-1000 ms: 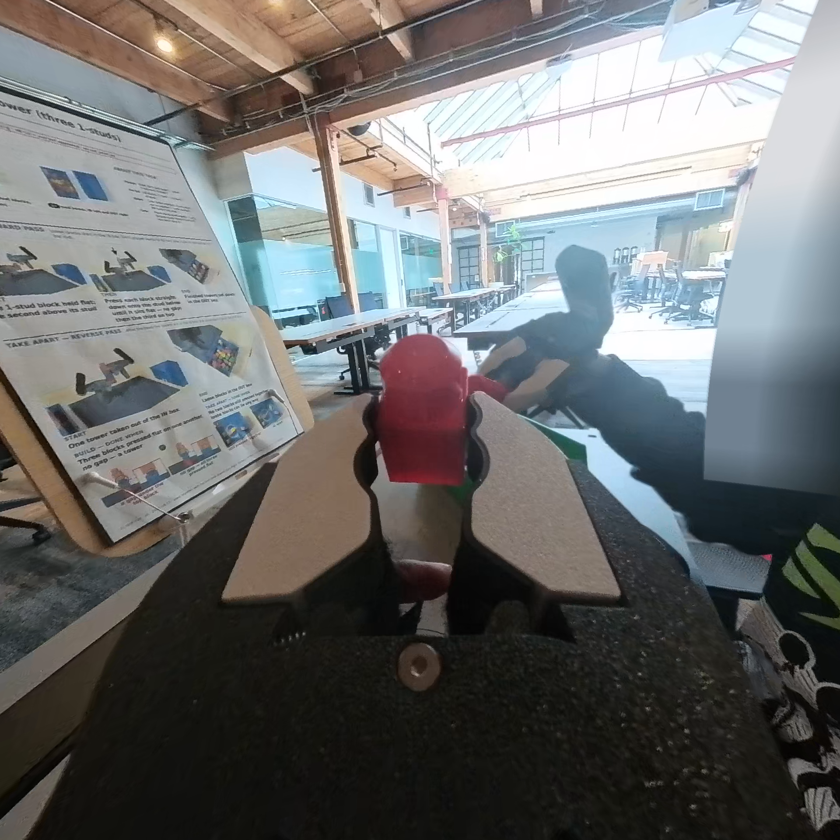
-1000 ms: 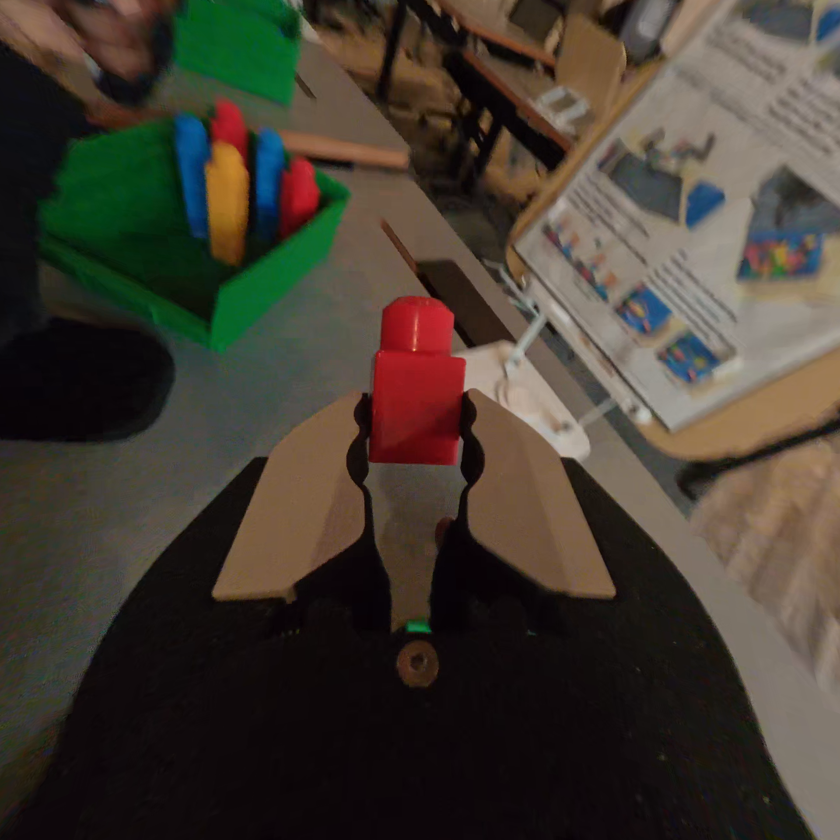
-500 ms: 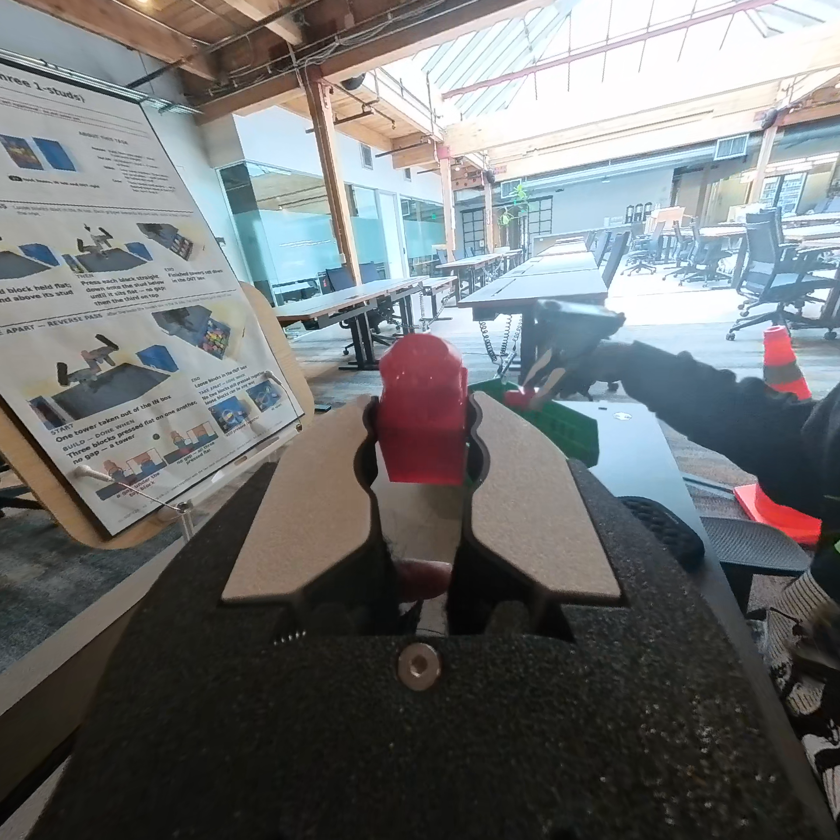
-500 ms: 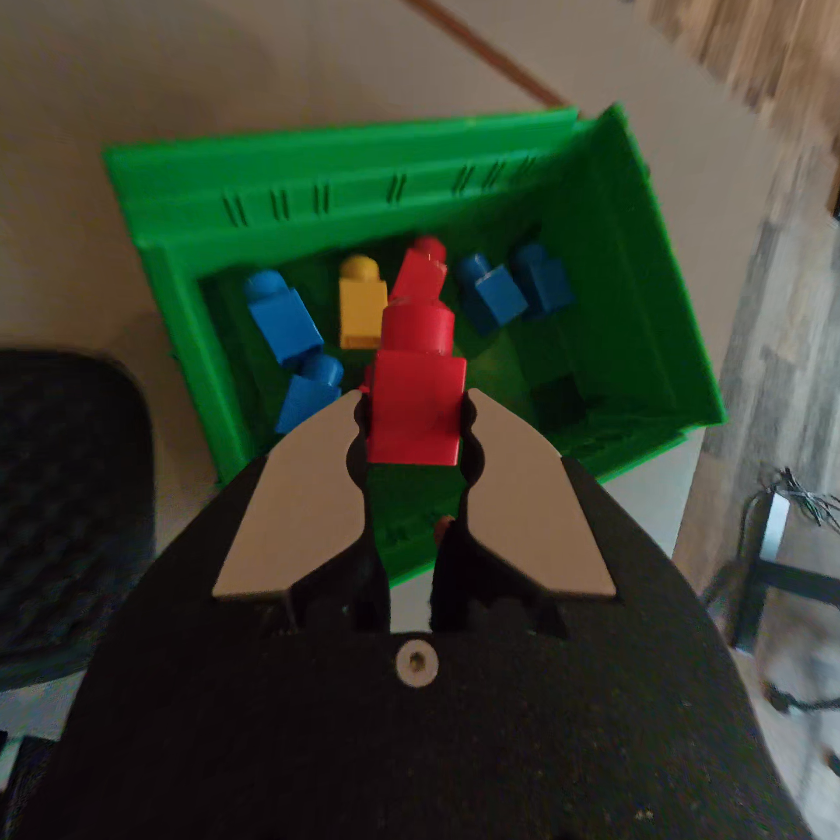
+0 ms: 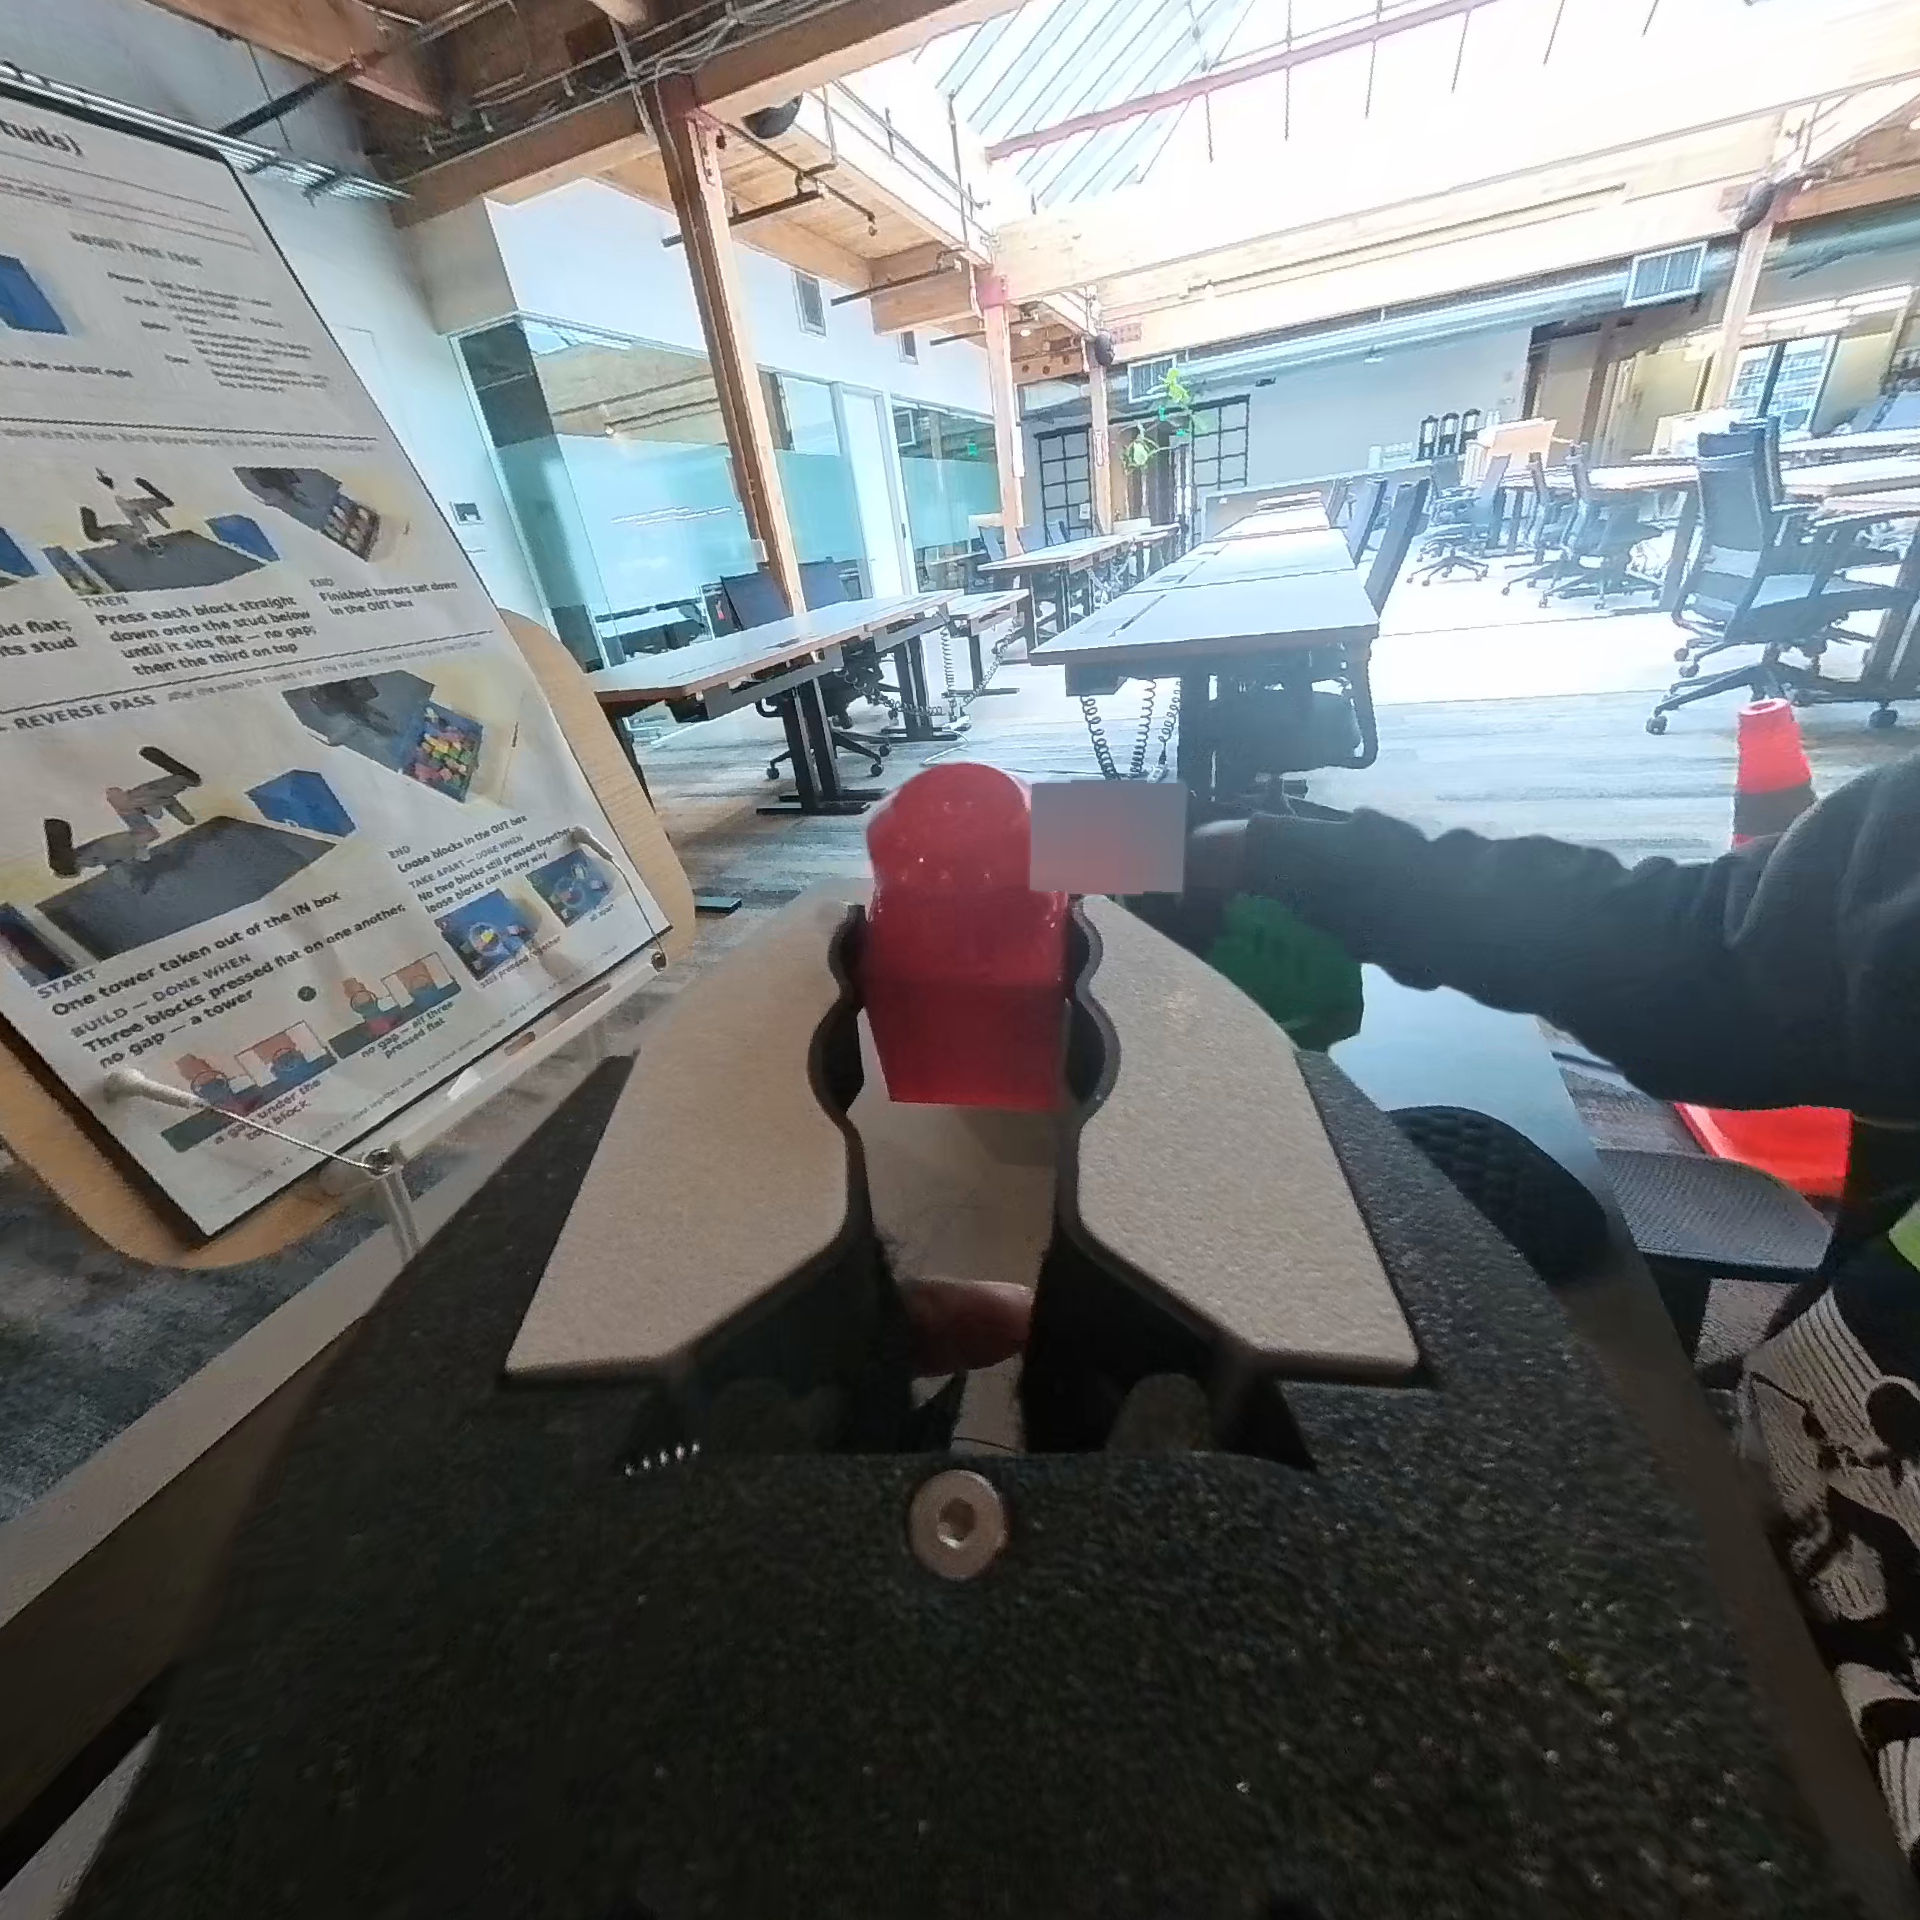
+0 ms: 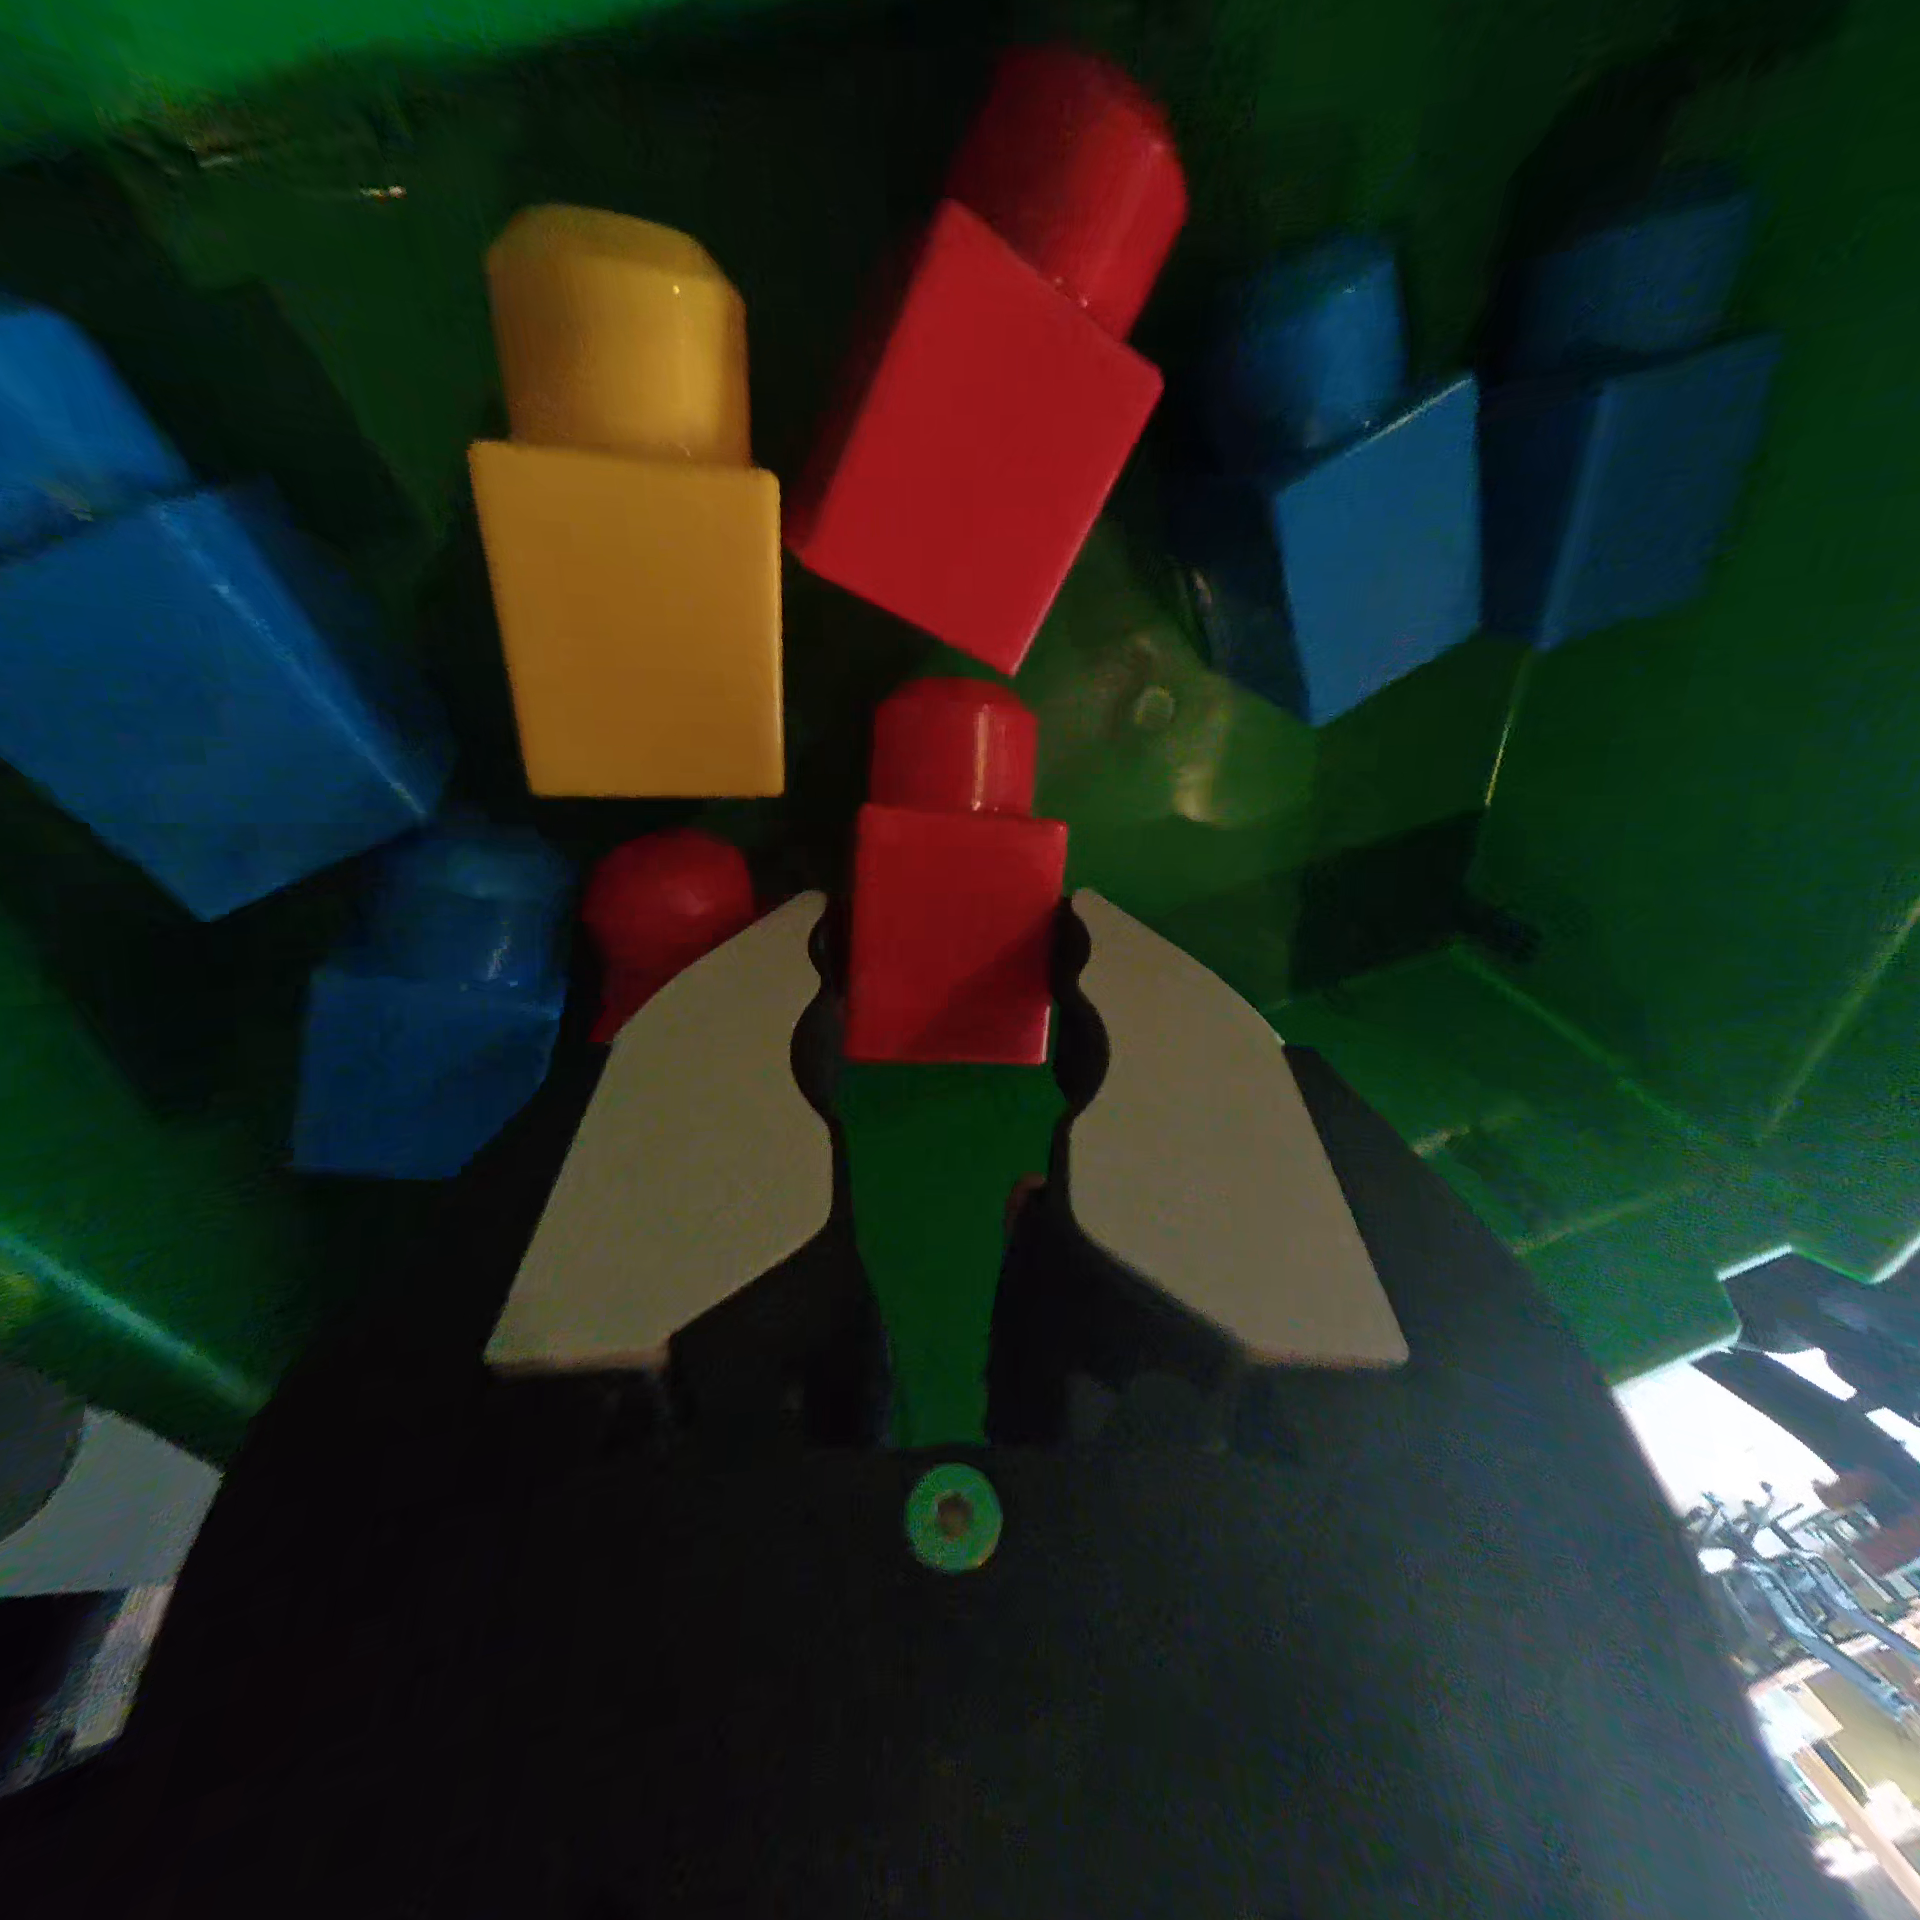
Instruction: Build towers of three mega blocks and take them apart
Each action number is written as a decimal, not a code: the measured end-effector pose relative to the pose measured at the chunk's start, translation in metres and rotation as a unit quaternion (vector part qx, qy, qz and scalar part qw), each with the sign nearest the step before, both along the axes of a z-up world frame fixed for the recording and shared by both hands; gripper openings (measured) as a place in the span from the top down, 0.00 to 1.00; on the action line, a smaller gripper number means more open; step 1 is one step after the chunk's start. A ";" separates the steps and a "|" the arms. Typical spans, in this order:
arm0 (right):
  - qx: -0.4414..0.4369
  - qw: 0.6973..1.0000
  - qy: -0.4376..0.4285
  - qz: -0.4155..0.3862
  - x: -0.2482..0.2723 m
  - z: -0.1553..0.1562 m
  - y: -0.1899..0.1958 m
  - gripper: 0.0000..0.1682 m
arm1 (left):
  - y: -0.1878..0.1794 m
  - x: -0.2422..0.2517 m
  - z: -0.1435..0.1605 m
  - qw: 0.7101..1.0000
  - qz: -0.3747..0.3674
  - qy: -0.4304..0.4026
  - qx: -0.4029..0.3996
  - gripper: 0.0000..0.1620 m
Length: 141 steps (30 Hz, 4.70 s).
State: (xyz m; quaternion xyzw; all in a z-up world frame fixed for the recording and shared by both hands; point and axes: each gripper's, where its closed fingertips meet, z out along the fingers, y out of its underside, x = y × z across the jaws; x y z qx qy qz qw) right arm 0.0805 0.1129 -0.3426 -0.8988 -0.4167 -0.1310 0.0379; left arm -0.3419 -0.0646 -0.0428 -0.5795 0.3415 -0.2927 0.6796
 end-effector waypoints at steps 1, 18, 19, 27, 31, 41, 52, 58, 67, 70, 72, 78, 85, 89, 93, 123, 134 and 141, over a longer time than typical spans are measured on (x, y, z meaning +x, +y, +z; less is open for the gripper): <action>0.003 1.000 -0.001 0.001 0.000 -0.002 0.002 0.77 | 0.001 0.001 -0.001 1.000 -0.002 0.000 -0.002 0.78; 0.207 0.696 0.541 0.424 -0.345 0.257 -0.144 0.69 | -0.005 0.014 0.007 0.997 -0.065 -0.042 -0.002 0.78; 0.199 0.665 0.564 0.448 -0.363 0.269 -0.161 0.69 | -0.008 0.016 0.010 0.996 -0.076 -0.049 0.000 0.78; 0.145 0.588 0.628 0.489 -0.419 0.297 -0.197 0.74 | -0.016 0.018 0.014 0.992 -0.108 -0.065 0.008 0.78; 0.147 0.584 0.639 0.478 -0.422 0.295 -0.191 0.79 | -0.014 0.016 0.013 0.993 -0.102 -0.062 0.005 0.78; 0.164 0.571 0.654 0.469 -0.411 0.293 -0.183 0.79 | -0.005 0.017 0.004 0.997 -0.065 -0.031 -0.007 0.66; 0.227 0.601 0.644 0.415 -0.379 0.292 -0.140 0.79 | 0.028 0.003 -0.008 0.998 0.055 0.008 -0.015 0.47; 0.261 0.644 0.614 0.374 -0.361 0.282 -0.105 0.79 | 0.036 0.002 -0.021 0.996 0.071 0.036 -0.036 0.49; 0.340 0.758 0.489 0.264 -0.291 0.270 -0.049 0.79 | 0.038 -0.006 -0.027 0.994 0.081 0.039 -0.059 0.52; 0.356 0.797 0.429 0.233 -0.254 0.263 -0.037 0.79 | 0.037 -0.009 -0.026 0.994 0.085 0.039 -0.059 0.53; 0.359 0.822 0.388 0.211 -0.223 0.253 -0.030 0.79 | 0.035 -0.010 -0.025 0.994 0.086 0.037 -0.058 0.54; 0.305 0.901 0.294 0.097 -0.111 0.189 -0.011 0.79 | 0.037 -0.025 -0.028 0.990 0.120 0.044 -0.067 0.55; 0.223 0.954 0.194 -0.052 0.000 0.113 -0.011 0.79 | 0.039 -0.033 -0.031 0.986 0.141 0.053 -0.072 0.56; 0.188 0.969 0.151 -0.058 0.011 0.090 -0.008 0.79 | 0.039 -0.031 -0.031 0.987 0.137 0.051 -0.073 0.57; 0.100 0.994 0.023 -0.045 0.030 0.060 -0.003 0.79 | 0.038 -0.030 -0.031 0.986 0.138 0.058 -0.072 0.57; 0.291 0.917 0.274 0.017 -0.093 0.164 0.032 0.63 | 0.046 -0.025 -0.037 0.984 0.141 0.069 -0.079 0.59; 0.401 0.686 0.565 0.221 -0.266 0.310 -0.052 0.68 | 0.054 -0.029 -0.039 0.982 0.160 0.059 -0.086 0.59; 0.356 0.750 0.508 0.231 -0.286 0.258 -0.027 0.71 | 0.064 -0.028 -0.051 0.978 0.167 0.072 -0.105 0.60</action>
